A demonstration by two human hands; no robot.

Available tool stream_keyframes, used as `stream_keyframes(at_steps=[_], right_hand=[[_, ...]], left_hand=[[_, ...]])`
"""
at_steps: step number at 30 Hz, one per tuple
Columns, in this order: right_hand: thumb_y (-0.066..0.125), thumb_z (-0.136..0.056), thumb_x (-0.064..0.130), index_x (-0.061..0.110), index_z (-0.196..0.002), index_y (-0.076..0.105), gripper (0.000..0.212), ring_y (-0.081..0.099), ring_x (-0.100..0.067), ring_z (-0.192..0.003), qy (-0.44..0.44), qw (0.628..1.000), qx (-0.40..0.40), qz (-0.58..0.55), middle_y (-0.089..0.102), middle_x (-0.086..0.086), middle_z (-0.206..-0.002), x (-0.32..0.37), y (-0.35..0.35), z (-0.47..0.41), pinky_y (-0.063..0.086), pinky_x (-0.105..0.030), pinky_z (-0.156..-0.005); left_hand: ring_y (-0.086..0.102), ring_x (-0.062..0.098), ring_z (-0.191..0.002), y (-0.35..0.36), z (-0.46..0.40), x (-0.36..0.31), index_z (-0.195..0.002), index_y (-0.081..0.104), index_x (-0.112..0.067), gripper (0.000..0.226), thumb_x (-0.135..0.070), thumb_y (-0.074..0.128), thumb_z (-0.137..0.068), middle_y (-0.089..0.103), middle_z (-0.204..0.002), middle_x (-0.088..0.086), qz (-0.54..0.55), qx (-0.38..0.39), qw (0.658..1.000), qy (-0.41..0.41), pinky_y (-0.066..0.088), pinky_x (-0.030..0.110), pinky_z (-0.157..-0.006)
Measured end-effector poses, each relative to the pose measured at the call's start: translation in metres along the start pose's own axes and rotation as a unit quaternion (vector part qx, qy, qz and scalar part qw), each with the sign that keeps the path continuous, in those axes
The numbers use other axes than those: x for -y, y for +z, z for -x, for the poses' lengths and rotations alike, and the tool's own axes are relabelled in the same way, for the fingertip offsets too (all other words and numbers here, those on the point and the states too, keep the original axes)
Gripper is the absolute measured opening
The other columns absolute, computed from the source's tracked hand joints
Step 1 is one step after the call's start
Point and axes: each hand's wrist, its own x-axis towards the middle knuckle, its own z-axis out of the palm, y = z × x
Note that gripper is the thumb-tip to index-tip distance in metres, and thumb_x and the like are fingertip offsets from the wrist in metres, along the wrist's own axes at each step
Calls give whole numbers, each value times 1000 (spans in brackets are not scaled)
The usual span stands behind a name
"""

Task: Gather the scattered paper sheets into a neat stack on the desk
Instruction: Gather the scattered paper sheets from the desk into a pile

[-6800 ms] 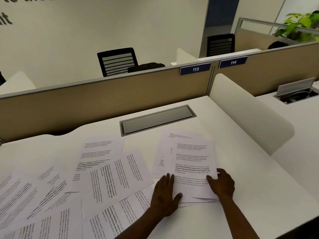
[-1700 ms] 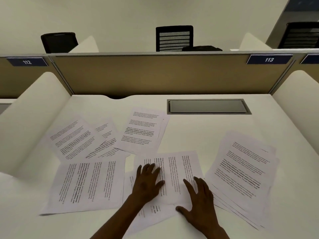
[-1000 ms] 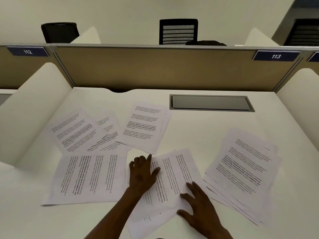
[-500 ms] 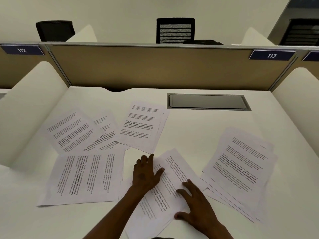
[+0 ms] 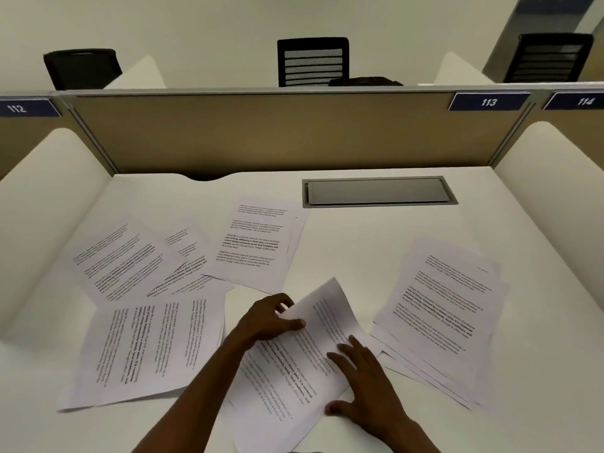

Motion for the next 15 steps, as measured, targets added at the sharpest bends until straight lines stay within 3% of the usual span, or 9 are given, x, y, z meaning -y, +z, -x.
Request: stream_keyframes(at_steps=[3, 6, 10, 12, 15], right_hand=[[55, -59, 86, 43, -148, 19, 106, -10, -9, -149, 31, 999, -24, -32, 1, 13, -162, -3, -4, -2, 9, -35, -122], [54, -54, 92, 46, -148, 15, 112, -11, -12, -149, 21, 998, -49, -27, -9, 17, -158, -3, 3, -6, 15, -42, -123], [60, -51, 90, 44, -150, 2, 123, -9, -6, -148, 42, 985, -126, -113, -11, 15, -161, 12, -4, -4, 14, -33, -119], [66, -54, 84, 40, -152, -3, 127, -4, -1, -147, 91, 952, -170, -238, -10, 19, -160, 21, -17, -6, 14, -31, -117], [67, -65, 74, 48, -150, 1, 111, 25, -4, -144, 135, 847, -230, -460, 12, 18, -160, 23, -34, -4, 31, -32, -114]], left_hand=[[68, 18, -95, -12, 7, -15, -122, 50, -35, 43, -34, 73, -85, 67, -110, 1, 22, 61, 997, 35, 59, 42, -88], [68, 16, -97, -23, 23, -20, -120, 50, -44, 37, -25, 63, -91, 69, -110, -1, 48, 41, 995, 72, 60, 42, -87], [70, 15, -99, -40, 49, -33, -122, 53, -46, 37, -23, 63, -94, 72, -109, -1, 135, 45, 981, 135, 61, 41, -85], [72, 21, -100, -53, 59, -49, -128, 53, -37, 40, -18, 64, -94, 73, -112, 6, 201, 57, 964, 165, 61, 44, -85], [69, 35, -108, -62, 59, -77, -135, 51, -25, 47, -6, 62, -93, 70, -119, 16, 301, 96, 929, 195, 57, 50, -90]])
